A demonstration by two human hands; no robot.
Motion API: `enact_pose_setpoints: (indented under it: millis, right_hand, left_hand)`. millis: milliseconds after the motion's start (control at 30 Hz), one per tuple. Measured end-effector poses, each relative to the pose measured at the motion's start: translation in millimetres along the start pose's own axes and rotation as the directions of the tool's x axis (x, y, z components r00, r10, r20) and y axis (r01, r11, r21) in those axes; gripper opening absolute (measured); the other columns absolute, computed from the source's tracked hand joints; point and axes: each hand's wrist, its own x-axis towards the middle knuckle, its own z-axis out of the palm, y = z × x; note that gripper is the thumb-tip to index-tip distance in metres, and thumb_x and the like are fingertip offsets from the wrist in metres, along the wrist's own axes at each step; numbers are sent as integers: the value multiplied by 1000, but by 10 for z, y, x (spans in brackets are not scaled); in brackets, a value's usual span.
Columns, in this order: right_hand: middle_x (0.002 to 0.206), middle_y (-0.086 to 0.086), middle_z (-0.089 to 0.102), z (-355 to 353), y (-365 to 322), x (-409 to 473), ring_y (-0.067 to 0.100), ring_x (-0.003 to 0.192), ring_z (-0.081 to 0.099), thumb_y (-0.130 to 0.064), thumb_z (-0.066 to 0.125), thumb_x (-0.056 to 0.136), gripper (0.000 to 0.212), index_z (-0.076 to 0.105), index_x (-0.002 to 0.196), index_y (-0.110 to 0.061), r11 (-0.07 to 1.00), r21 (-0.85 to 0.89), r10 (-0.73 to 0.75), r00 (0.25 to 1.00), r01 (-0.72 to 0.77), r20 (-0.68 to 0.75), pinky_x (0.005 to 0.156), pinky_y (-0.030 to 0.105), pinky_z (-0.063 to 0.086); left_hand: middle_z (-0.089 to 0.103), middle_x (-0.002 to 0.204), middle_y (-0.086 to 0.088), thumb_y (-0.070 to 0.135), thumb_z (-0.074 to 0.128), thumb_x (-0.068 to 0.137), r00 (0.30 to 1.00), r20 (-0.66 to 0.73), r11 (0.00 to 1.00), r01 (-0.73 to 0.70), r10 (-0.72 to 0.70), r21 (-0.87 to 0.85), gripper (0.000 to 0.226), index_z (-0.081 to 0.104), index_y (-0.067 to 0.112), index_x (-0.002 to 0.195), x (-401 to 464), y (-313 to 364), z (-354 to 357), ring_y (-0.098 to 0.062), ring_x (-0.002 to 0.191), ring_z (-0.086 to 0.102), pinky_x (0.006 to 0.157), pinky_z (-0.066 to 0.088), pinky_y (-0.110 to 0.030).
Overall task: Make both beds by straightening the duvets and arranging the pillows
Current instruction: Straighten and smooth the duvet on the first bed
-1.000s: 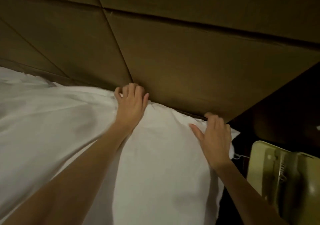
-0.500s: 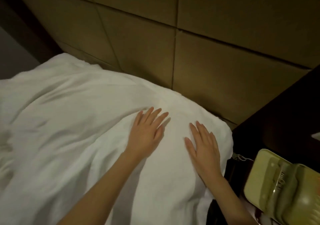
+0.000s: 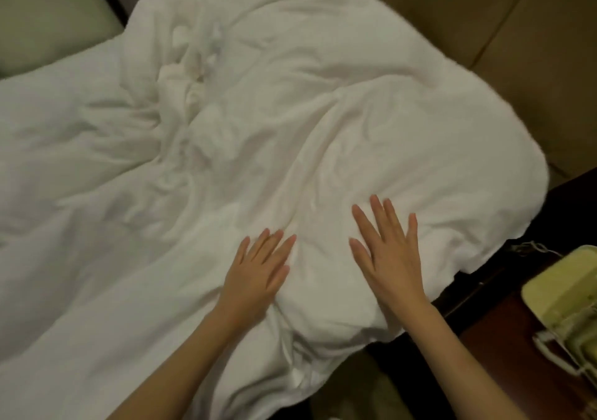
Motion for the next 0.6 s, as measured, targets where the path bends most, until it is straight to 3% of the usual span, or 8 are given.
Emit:
enact_pose_setpoints:
  millis: [100,300,500,600]
  right_hand:
    - [154,5,27,166,-175,-252,22,143,18,-50,15,101,53,32,146,-28,983,-54,-175,984,176,25,115,47,-1]
    - [151,8,36,517,-447,-879,24,140,27,-51,16,102,52,34,144,-25,878,-77,-465,880,473,98,113,54,9]
    - [151,8,33,703,-670,-1188,26,141,27,-59,25,98,59,37,142,-23,777,-36,-619,773,629,139,113,56,15]
    - [147,6,42,803,-652,-1159,26,139,30,-64,27,94,64,40,141,-22,772,-67,-615,770,632,169,112,55,15]
  left_hand:
    - [37,150,0,45,9,102,996,-13,996,87,-88,-34,49,14,33,149,-554,-19,183,-21,140,32,114,14,-39]
    - [37,151,1,48,17,101,984,-94,981,138,-152,-137,50,24,33,148,-1322,191,286,-18,142,24,117,8,-38]
    - [44,146,-4,51,43,94,972,-219,996,-77,85,45,52,42,28,141,-1993,127,443,-22,138,34,113,23,-47]
    - [49,142,-6,50,39,97,965,-232,988,-97,123,118,48,51,26,136,-1951,-208,557,-23,136,36,114,19,-44]
